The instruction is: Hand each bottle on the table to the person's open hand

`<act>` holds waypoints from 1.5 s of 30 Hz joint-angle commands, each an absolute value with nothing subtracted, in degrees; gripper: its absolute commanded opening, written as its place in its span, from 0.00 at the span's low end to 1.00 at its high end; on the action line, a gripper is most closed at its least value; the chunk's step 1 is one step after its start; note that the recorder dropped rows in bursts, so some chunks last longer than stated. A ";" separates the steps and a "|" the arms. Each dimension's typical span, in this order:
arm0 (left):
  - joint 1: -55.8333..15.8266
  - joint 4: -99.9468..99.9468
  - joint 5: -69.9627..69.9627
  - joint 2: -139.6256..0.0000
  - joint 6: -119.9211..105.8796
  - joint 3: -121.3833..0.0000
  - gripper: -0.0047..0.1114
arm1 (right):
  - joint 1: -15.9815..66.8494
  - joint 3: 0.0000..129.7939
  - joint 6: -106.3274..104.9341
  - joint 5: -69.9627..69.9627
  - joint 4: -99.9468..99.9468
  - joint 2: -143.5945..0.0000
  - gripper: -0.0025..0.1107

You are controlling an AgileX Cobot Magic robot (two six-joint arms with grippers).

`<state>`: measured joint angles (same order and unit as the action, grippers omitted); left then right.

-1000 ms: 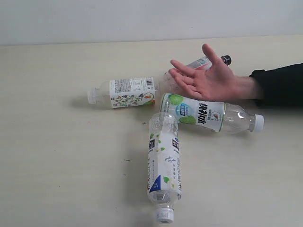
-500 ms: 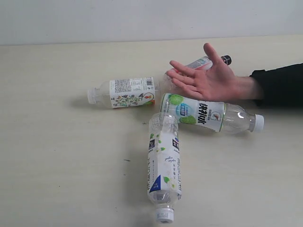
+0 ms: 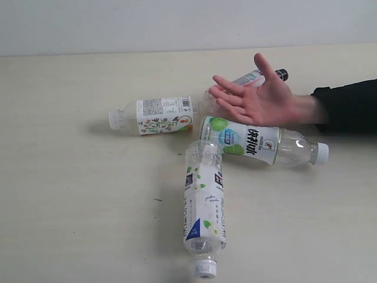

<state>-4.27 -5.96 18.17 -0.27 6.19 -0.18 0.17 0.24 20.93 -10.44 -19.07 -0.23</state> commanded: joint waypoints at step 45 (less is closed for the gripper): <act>-4.56 -5.76 18.06 0.00 6.36 0.00 0.06 | 26.04 69.74 -40.05 49.12 1.73 -103.74 0.67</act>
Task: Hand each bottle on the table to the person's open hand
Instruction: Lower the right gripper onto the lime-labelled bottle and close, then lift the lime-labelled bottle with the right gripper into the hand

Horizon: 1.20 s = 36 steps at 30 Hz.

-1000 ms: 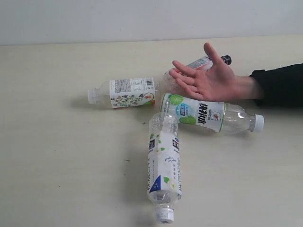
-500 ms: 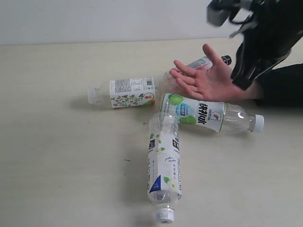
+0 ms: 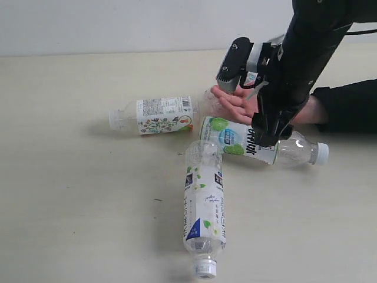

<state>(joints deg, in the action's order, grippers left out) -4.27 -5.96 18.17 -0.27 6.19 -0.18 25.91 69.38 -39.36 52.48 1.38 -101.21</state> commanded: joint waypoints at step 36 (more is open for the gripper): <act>-4.56 -5.76 18.06 0.00 6.36 0.00 0.06 | 26.04 69.62 -40.51 50.85 2.36 -109.85 0.02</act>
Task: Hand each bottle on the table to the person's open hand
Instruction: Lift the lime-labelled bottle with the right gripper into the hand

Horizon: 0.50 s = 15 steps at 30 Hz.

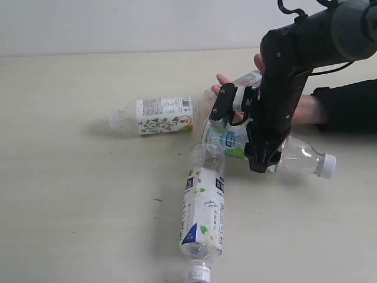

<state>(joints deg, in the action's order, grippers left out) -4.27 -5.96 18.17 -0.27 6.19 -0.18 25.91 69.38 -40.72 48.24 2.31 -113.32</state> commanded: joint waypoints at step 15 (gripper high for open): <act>-4.56 -5.76 18.06 0.00 6.36 0.00 0.06 | 26.04 72.01 -9.10 58.54 2.55 -85.41 0.02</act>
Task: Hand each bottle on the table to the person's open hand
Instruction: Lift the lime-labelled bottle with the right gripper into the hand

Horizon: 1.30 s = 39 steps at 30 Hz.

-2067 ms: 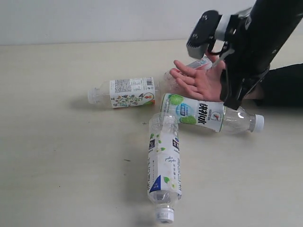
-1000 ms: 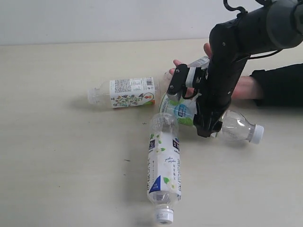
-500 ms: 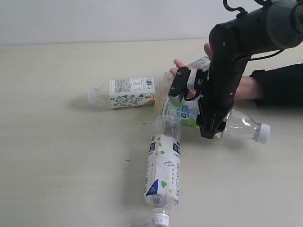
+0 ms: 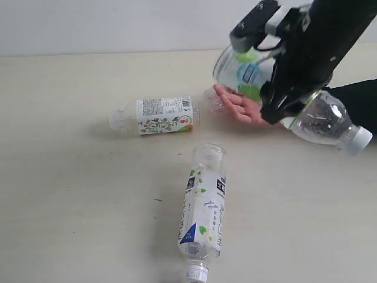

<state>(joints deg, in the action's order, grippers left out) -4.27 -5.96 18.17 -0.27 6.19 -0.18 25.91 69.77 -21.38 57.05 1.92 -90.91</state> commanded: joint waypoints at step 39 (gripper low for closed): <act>-4.56 -5.76 18.06 0.00 6.36 0.00 0.06 | 22.60 97.21 10.11 69.96 4.97 -118.73 0.44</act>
